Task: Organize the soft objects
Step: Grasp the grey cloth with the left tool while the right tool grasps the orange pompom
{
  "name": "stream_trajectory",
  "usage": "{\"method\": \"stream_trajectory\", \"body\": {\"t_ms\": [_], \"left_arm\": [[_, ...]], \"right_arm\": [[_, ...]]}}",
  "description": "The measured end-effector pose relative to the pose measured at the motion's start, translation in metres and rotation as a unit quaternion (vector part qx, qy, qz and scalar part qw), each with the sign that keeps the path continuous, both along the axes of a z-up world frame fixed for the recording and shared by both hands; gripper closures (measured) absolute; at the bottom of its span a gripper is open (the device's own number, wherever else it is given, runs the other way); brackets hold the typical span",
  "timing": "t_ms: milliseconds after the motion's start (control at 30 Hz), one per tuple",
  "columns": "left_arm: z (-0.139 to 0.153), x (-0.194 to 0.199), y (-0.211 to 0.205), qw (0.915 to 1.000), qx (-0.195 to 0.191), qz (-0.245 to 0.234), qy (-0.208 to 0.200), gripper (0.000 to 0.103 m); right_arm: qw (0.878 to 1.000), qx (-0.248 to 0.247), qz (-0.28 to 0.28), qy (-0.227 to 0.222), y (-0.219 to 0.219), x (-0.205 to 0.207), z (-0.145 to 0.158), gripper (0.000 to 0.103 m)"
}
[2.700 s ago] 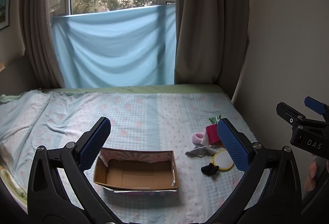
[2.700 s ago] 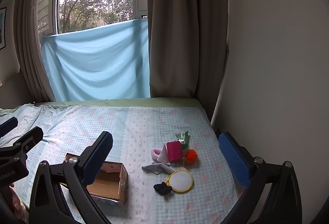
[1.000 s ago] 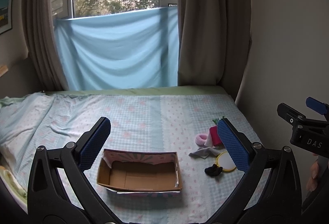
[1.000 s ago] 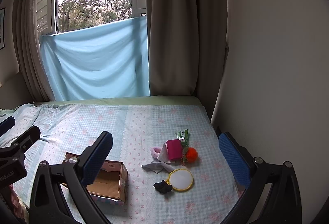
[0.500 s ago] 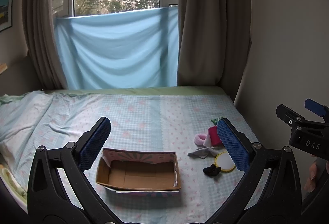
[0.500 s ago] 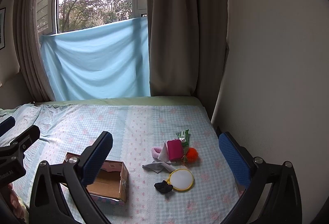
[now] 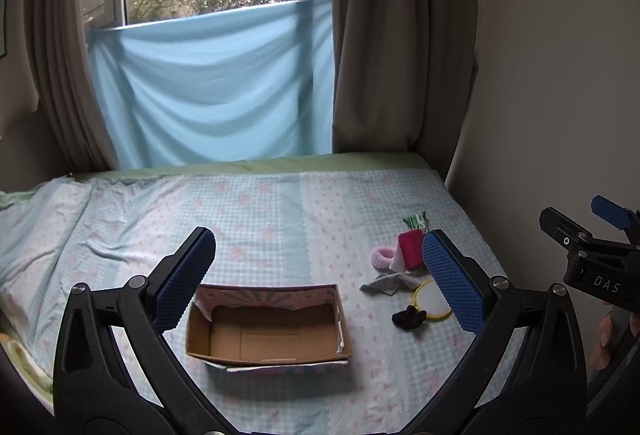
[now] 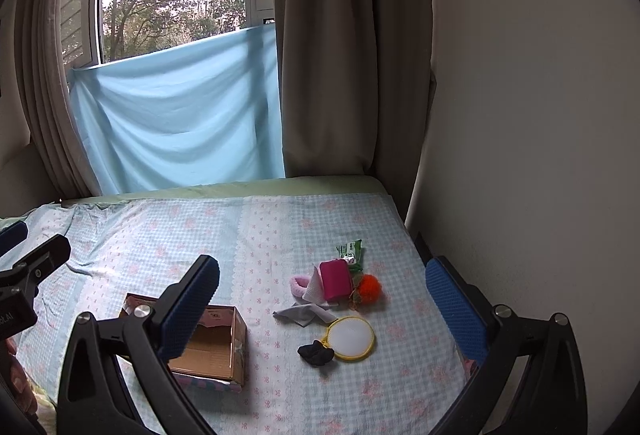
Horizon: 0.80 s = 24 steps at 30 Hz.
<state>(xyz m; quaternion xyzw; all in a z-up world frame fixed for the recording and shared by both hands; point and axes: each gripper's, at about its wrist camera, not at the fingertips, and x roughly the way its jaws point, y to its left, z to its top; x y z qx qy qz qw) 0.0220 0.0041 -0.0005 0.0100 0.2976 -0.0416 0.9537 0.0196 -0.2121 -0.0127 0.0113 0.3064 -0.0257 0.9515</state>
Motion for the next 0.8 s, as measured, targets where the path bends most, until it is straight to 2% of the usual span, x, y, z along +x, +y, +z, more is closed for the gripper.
{"method": "stream_trajectory", "body": {"t_ms": [200, 367, 567, 800], "left_arm": [[-0.037, 0.036, -0.026, 0.9978, 0.002, -0.05, 0.044, 0.0], [-0.083, 0.068, -0.055, 0.9924, -0.028, -0.063, 0.102, 0.0], [-0.155, 0.116, -0.092, 0.983, -0.053, -0.045, 0.17, 0.0], [-0.25, 0.182, -0.125, 0.9692, -0.07, -0.012, 0.236, 0.0]], "right_arm": [[0.998, -0.007, -0.05, 0.027, -0.024, 0.007, -0.023, 0.0], [0.996, -0.001, -0.064, 0.06, -0.059, 0.032, -0.059, 0.0], [0.994, 0.007, -0.057, 0.093, -0.101, 0.081, -0.109, 0.0], [0.989, 0.02, -0.017, 0.147, -0.138, 0.154, -0.188, 0.0]]}}
